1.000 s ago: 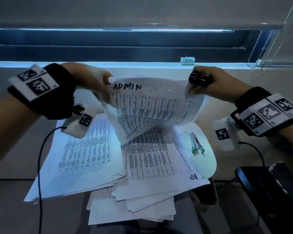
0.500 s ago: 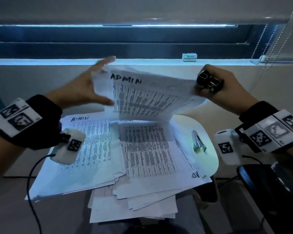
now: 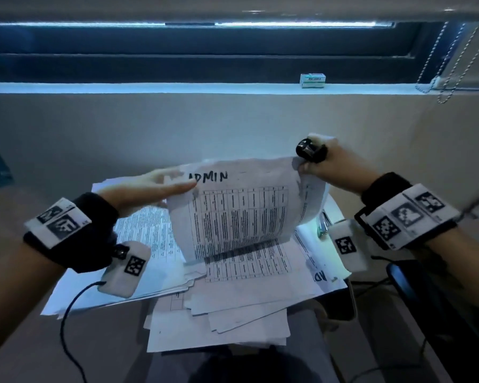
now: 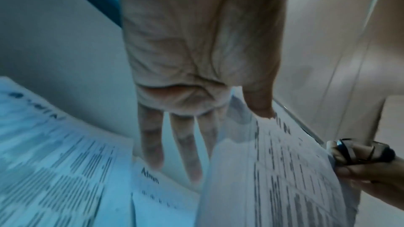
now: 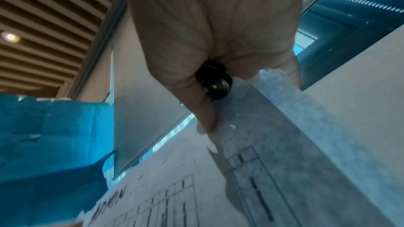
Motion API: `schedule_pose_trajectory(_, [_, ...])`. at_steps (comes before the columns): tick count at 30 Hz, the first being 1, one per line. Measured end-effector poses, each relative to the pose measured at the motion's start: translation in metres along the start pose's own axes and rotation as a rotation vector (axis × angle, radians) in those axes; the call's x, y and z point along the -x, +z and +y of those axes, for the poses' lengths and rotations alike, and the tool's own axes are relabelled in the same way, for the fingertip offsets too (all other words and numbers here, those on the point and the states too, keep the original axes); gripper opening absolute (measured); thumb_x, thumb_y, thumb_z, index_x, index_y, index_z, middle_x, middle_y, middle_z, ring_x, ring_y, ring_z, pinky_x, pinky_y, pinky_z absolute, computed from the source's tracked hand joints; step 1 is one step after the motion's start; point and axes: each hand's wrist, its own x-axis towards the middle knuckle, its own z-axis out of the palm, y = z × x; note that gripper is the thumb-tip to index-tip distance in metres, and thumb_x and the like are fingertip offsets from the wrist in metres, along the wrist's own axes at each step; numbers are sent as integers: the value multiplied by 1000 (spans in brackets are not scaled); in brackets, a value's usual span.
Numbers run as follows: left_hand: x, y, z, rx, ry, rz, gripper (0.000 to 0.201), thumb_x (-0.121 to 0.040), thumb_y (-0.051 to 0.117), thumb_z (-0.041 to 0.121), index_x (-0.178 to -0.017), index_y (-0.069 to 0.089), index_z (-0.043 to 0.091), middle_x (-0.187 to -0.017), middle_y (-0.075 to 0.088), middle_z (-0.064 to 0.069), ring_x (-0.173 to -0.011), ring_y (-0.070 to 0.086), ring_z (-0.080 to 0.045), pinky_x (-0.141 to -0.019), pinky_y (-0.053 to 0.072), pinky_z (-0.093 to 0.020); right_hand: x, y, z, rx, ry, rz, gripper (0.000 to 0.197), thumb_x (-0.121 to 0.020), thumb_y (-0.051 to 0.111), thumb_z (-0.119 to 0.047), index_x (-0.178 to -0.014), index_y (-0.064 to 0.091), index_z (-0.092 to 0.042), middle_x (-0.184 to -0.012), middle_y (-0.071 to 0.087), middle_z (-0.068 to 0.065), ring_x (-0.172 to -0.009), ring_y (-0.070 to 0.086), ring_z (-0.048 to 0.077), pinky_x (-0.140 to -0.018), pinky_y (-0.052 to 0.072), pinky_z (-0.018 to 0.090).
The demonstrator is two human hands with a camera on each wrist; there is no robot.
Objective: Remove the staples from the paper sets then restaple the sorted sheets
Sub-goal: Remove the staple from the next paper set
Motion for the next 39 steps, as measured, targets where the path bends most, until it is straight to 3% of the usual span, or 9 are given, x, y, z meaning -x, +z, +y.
schedule_pose_trajectory(4, [-14, 18, 34, -461, 226, 261, 110, -48, 56, 84, -140, 36, 28, -132, 51, 4, -117, 48, -10, -96, 38, -28, 4, 27, 0, 98, -19, 1, 24, -82, 60, -8, -74, 42, -21, -72, 51, 1, -72, 49, 23, -57, 33, 27])
schedule_pose_trajectory(7, [-31, 55, 56, -763, 251, 204, 73, -73, 58, 64, -133, 48, 23, -129, 57, -1, -119, 52, -18, -100, 41, -34, 7, 38, 0, 139, -51, -2, 13, -82, 55, -13, -81, 43, -19, -73, 51, 4, -70, 49, 25, -63, 30, 28])
schedule_pose_trajectory(10, [-47, 83, 56, -649, 241, 185, 10, -85, 64, 26, -82, 59, 18, -79, 60, -1, -88, 57, -25, -70, 40, -27, 10, 41, -1, 133, -63, -1, 7, -83, 54, -6, -88, 51, -8, -72, 49, 4, -71, 50, 27, -60, 27, 26])
schedule_pose_trajectory(12, [-51, 89, 46, -537, 239, 186, 25, -84, 63, 16, -65, 47, 19, -60, 45, 4, -67, 47, -20, -60, 31, -27, 17, 39, 2, 66, -73, 112, 10, -84, 55, -1, -94, 52, -5, -78, 50, 2, -74, 49, 24, -58, 30, 21])
schedule_pose_trajectory(16, [-46, 90, 29, -247, 167, 169, 20, -83, 67, 16, -65, 58, 16, -60, 54, 2, -45, 44, 1, -51, 37, -18, 48, 48, 3, -363, 4, 413, 14, -88, 57, -4, -89, 49, -16, -83, 65, 1, -70, 62, 16, -61, 45, 23])
schedule_pose_trajectory(21, [-33, 90, 22, 9, 46, 120, 31, -89, 61, 27, -71, 62, 1, -56, 51, -2, -45, 43, -9, -46, 34, -19, 90, 87, -3, -488, 237, 78, 39, -76, 75, -23, -91, 40, -28, -86, 60, -12, -74, 59, -9, -67, 43, 11])
schedule_pose_trajectory(24, [-23, 95, 21, 166, -15, 70, 28, -90, 58, 27, -70, 63, 8, -57, 60, -3, -43, 52, -11, -43, 41, -17, 98, 100, -10, -596, 324, -23, 56, -71, 74, -38, -107, 34, -23, -106, 57, -14, -100, 58, -1, -86, 44, 19])
schedule_pose_trajectory(28, [-11, 101, 19, 305, 5, 36, 27, -89, 57, 24, -81, 65, -1, -70, 65, -16, -53, 58, -19, -49, 46, -22, 103, 101, -28, -510, 382, -178, 40, -89, 53, -39, -113, 26, -21, -118, 49, -5, -112, 48, 10, -91, 38, 25])
schedule_pose_trajectory(39, [4, 118, 7, 588, 36, 28, 32, -82, 55, 25, -79, 63, -6, -69, 66, -15, -59, 64, -21, -55, 55, -25, 114, 118, -59, -397, 360, 261, 47, -74, 69, -49, -96, 53, -11, -87, 66, 1, -83, 63, 20, -76, 52, 41])
